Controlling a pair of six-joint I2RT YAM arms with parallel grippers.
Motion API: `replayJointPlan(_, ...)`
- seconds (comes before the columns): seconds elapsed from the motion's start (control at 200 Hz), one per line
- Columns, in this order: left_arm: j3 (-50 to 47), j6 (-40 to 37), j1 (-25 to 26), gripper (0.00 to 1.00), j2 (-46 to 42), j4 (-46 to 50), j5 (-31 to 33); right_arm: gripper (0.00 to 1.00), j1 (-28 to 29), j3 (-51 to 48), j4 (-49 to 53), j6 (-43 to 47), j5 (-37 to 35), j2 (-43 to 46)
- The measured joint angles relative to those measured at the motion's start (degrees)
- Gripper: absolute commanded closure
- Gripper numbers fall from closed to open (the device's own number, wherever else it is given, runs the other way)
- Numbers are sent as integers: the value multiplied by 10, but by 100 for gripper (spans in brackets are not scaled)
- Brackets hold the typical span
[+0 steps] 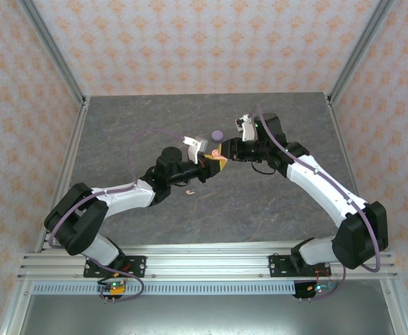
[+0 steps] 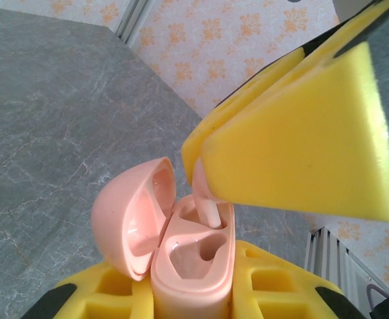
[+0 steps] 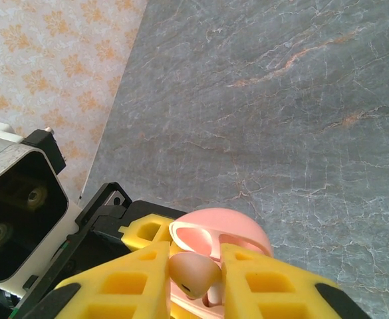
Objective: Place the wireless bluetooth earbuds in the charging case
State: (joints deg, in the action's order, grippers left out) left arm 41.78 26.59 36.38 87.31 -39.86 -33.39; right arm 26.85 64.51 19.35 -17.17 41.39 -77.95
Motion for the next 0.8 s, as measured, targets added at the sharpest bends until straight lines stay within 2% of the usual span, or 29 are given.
replayJointPlan(0.25, 2, -1, 0, 89, -7, 12, 4, 70, 3, 0, 4, 9, 0, 0)
replayJointPlan(0.486, 3, -16, 0, 89, -10, 27, 4, 59, 4, 0, 17, 19, -3, 0)
replayJointPlan(0.801, 10, -56, 0, 90, -24, 53, 5, 53, 8, 11, 51, 24, -16, 5)
